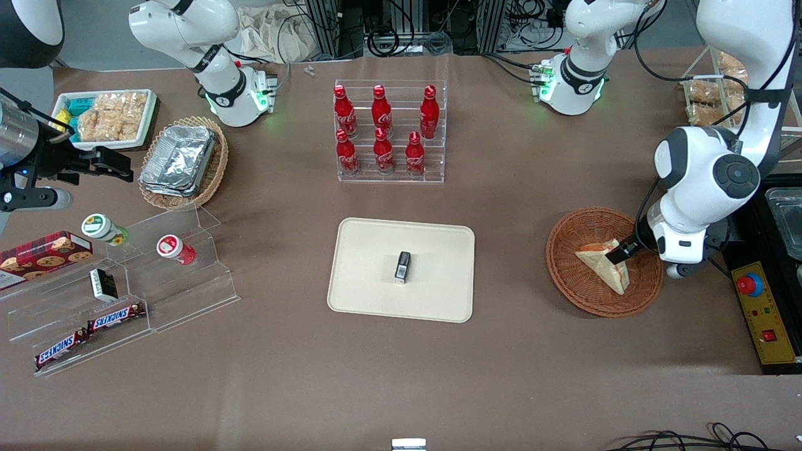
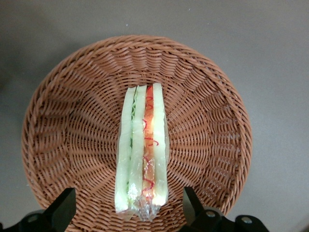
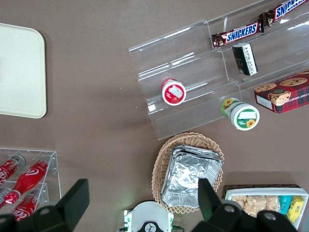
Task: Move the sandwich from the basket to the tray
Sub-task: 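Lower the left gripper and close it on the sandwich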
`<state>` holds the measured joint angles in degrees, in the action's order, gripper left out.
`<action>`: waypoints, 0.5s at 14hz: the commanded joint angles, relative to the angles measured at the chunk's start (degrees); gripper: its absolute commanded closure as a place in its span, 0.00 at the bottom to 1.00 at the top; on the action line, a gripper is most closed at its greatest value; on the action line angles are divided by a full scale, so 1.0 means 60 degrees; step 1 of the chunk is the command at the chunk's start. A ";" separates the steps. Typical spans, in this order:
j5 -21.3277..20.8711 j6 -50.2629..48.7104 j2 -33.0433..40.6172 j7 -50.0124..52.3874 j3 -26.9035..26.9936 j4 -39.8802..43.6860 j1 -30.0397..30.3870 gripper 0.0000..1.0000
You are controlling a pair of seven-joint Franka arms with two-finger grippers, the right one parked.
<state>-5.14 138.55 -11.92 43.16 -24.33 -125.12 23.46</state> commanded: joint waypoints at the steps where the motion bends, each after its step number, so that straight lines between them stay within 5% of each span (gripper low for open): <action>1: -0.0242 0.0579 -0.0210 0.0613 -0.0003 -0.0284 0.0089 0.00; 7: -0.0242 0.1370 -0.0665 0.0629 0.0246 -0.0650 0.0089 0.00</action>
<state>-5.14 143.20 -15.86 44.79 -22.66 -126.68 23.48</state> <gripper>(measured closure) 0.000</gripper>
